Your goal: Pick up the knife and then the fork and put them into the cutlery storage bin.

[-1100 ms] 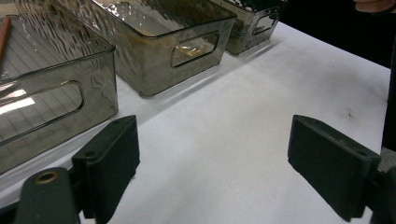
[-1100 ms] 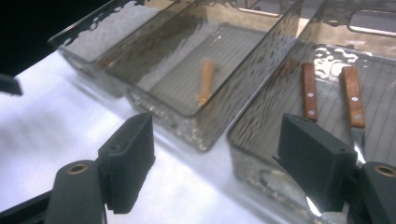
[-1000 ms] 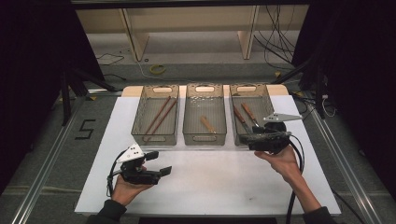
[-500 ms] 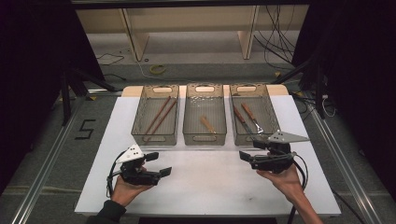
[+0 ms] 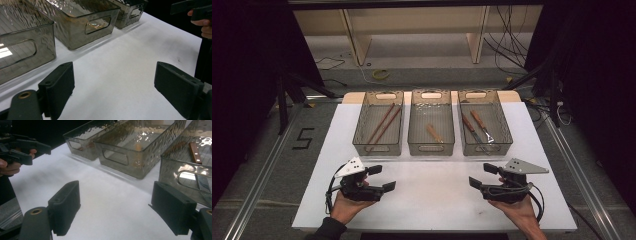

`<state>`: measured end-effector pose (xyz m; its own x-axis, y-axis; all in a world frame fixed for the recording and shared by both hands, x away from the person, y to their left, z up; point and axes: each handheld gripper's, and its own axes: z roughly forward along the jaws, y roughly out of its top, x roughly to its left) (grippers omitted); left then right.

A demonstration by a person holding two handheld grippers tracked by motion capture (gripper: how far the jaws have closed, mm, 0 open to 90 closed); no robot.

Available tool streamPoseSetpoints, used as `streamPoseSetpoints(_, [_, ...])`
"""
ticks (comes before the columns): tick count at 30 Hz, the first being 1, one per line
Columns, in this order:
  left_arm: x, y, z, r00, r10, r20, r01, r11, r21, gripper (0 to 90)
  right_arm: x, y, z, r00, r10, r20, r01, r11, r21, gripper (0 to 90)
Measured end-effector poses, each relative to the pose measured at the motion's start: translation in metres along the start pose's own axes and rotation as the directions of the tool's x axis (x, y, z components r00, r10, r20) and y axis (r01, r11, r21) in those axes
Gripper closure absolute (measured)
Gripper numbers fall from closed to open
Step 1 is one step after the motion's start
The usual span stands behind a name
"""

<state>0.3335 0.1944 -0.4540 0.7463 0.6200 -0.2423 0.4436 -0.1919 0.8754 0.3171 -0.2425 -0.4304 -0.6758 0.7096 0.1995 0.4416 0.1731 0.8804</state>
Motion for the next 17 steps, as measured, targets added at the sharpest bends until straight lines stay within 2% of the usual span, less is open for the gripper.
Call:
streamPoseSetpoints(3, [-0.0007,-0.0006,-0.0016,1.0,-0.001,0.0,0.001,1.0,-0.004,15.9,0.0022,-0.0019,0.0004,1.0,0.002,-0.006,-0.002,1.0,-0.015,23.9])
streamPoseSetpoints(17, [0.0007,-0.0009,-0.0026,1.0,-0.006,-0.003,0.006,0.9999,-0.011,15.9,0.0005,-0.0047,-0.001,0.9998,-0.005,0.019,0.006,1.0,-0.022,24.1])
